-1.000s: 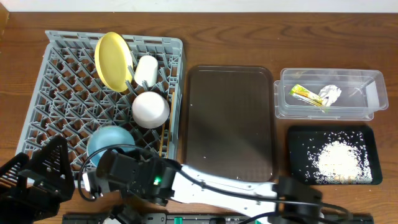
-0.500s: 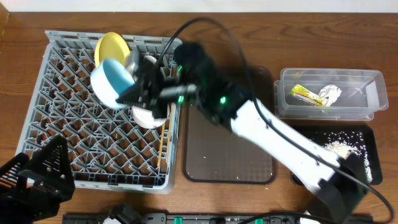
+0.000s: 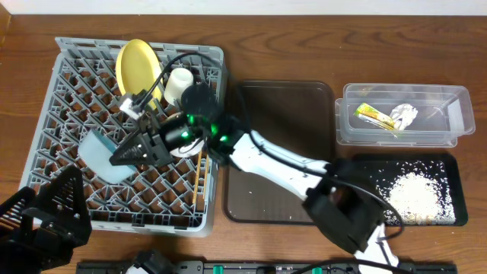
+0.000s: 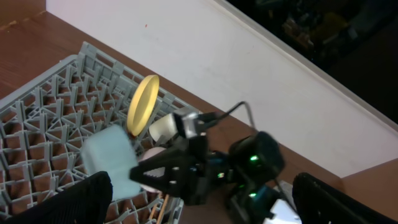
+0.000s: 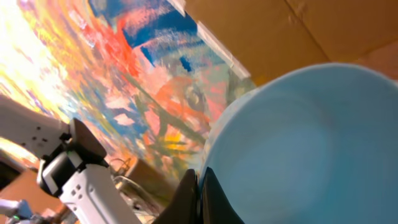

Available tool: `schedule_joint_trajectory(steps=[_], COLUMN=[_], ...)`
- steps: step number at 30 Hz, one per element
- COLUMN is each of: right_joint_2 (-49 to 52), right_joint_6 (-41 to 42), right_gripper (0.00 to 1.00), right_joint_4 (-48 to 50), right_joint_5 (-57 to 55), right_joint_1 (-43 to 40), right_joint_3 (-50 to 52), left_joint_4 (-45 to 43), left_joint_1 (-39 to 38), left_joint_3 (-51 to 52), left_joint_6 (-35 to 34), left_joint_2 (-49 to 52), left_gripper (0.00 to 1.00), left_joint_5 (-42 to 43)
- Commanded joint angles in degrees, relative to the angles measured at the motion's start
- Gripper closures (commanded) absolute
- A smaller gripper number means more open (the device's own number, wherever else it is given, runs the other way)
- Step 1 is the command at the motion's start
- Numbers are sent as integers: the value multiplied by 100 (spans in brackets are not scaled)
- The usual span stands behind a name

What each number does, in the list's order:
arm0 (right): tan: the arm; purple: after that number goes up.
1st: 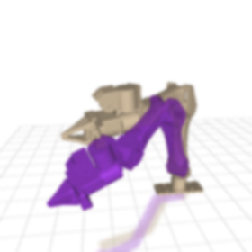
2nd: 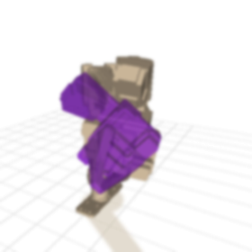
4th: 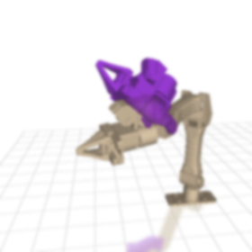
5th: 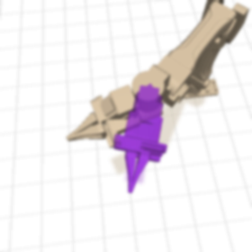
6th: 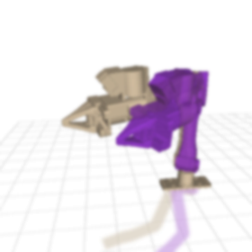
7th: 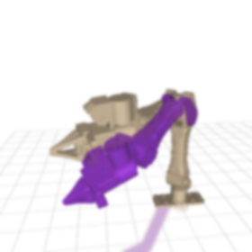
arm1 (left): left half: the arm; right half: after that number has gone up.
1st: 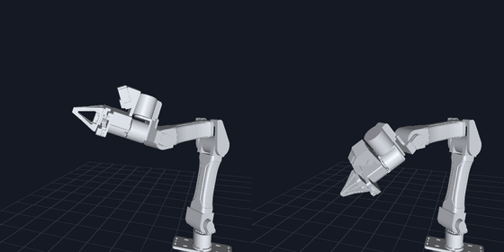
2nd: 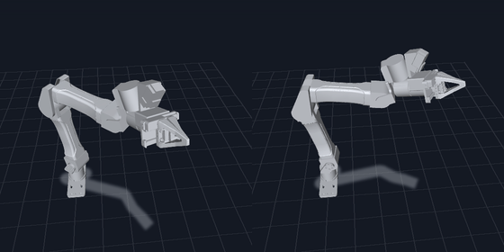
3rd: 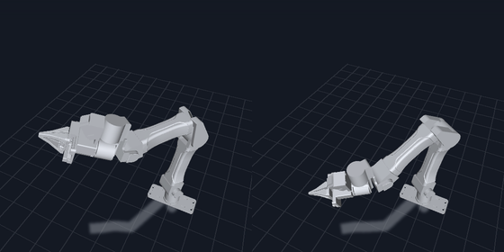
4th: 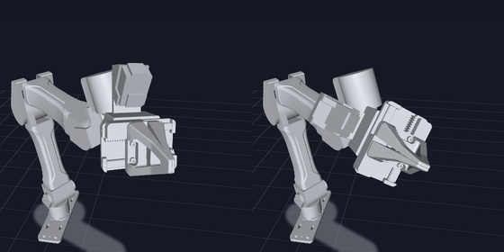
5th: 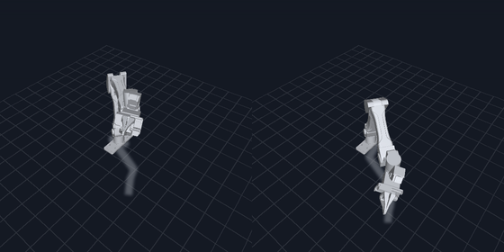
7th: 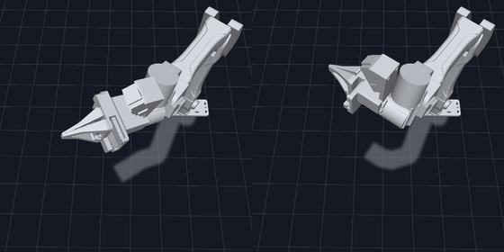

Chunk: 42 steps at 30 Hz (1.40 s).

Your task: Sort waste into correct bins and load items into the dishwasher

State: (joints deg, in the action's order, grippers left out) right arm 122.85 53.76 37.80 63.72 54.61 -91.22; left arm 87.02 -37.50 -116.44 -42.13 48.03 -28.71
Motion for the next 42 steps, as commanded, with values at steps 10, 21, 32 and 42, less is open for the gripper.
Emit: schedule_joint_trajectory(steps=[10,21,32,42], right_joint_2=[459,459,457,396], right_joint_6=[1211,1709,2015,2717], right_gripper=[99,99,38,1], right_joint_4=[184,195,378,1088], right_joint_5=[-74,-59,852,1145], right_joint_1=[275,-214,-684,-1351], right_joint_3=[326,1143,1141,1141], left_joint_4=[2,2,2,2], left_joint_1=[31,31,31,31], left_joint_3=[-15,-15,-15,-15], left_joint_6=[55,55,55,55], left_joint_2=[-20,-20,-20,-20], left_gripper=[6,6,6,6], left_joint_5=[-92,-92,-92,-92])
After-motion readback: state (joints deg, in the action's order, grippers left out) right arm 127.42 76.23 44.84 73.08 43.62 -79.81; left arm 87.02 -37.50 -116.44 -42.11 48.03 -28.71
